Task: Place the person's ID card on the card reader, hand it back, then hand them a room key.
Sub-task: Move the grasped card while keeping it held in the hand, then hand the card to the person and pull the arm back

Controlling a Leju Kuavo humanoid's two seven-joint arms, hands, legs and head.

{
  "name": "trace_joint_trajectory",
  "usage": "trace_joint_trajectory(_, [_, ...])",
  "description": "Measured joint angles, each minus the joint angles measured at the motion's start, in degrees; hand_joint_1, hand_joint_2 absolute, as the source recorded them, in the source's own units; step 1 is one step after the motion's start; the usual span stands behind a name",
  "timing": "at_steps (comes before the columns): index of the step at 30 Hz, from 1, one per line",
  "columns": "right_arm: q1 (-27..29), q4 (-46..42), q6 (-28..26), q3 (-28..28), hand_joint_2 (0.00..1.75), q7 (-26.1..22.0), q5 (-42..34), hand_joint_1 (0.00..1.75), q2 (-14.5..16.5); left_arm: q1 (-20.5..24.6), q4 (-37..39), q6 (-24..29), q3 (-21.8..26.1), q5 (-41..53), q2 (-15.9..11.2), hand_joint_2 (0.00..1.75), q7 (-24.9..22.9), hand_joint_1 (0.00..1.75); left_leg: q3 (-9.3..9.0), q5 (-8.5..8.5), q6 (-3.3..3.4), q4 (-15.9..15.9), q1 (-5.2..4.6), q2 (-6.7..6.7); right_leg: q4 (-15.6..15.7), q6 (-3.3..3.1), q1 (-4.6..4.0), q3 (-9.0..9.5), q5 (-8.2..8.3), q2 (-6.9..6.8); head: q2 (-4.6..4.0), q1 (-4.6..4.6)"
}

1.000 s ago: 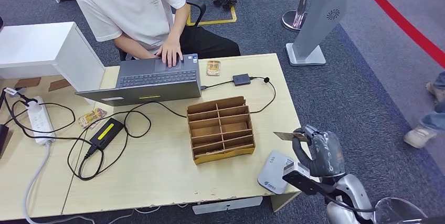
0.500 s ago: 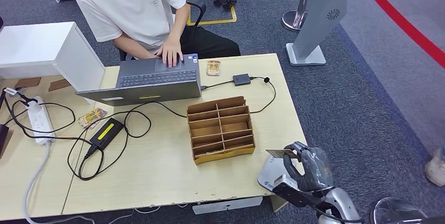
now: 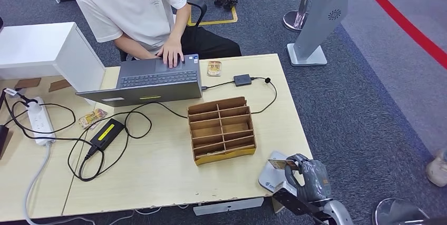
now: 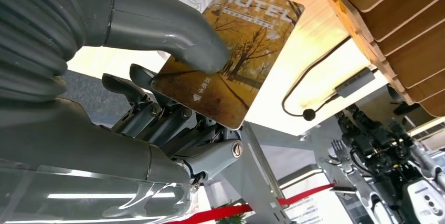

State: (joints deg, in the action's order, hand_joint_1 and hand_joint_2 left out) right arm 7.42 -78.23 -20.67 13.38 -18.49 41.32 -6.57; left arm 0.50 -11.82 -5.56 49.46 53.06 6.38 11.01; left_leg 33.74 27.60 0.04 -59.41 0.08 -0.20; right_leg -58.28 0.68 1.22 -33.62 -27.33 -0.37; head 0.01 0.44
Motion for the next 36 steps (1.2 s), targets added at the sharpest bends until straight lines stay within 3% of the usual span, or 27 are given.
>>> trace_joint_trajectory(9, [-0.27, 0.97, -1.44, 0.02, 1.75, -0.44, -0.41, 1.75, 0.43, 0.03, 0.0, 0.05, 0.14, 0.91, -0.03, 1.75, -0.13, 0.0, -0.02, 0.0, 0.01, 0.0, 0.0, 0.01, -0.01, -0.01, 0.0, 0.04, 0.0, 0.0, 0.0, 0.0])
trace_joint_trajectory(16, [-3.56, -5.43, -2.07, -0.16, 1.75, 0.14, 0.63, 1.75, -0.13, 0.06, 0.0, -0.04, 0.14, 2.61, -0.21, 1.75, -0.11, 0.0, -0.02, -0.01, 0.0, 0.0, -0.01, 0.09, -0.03, -0.02, 0.01, 0.02, 0.02, 0.06, 0.0, -0.02])
trace_joint_trajectory(23, [-15.89, -12.01, 1.82, -0.2, 1.75, 5.26, 2.26, 1.75, -2.21, 0.17, 0.0, -0.95, 0.14, 4.26, -0.72, 1.75, 0.4, 0.0, -0.06, -0.05, 0.01, -0.01, -0.02, 0.23, -0.05, -0.04, 0.02, 0.03, 0.11, 0.2, 0.0, -0.01])
trace_joint_trajectory(31, [-34.31, -8.32, 4.07, 4.8, 1.75, 12.08, 3.21, 1.75, -2.19, 0.53, 0.0, -1.85, 0.13, 6.54, -1.14, 1.75, 0.83, 0.0, -0.06, -0.17, -0.1, -0.02, 0.01, 0.18, -0.1, -0.11, 0.0, -0.01, 0.18, 0.19, 0.0, 0.0])
trace_joint_trajectory(36, [-38.6, -6.52, 4.23, 6.7, 1.75, 12.92, 3.26, 1.75, -2.19, 0.52, 0.0, -1.89, 0.13, 6.99, -1.14, 1.75, 0.95, 0.0, 0.0, -0.17, -0.11, -0.02, 0.02, 0.1, -0.1, -0.1, -0.02, -0.02, 0.16, 0.12, -0.01, -0.01])
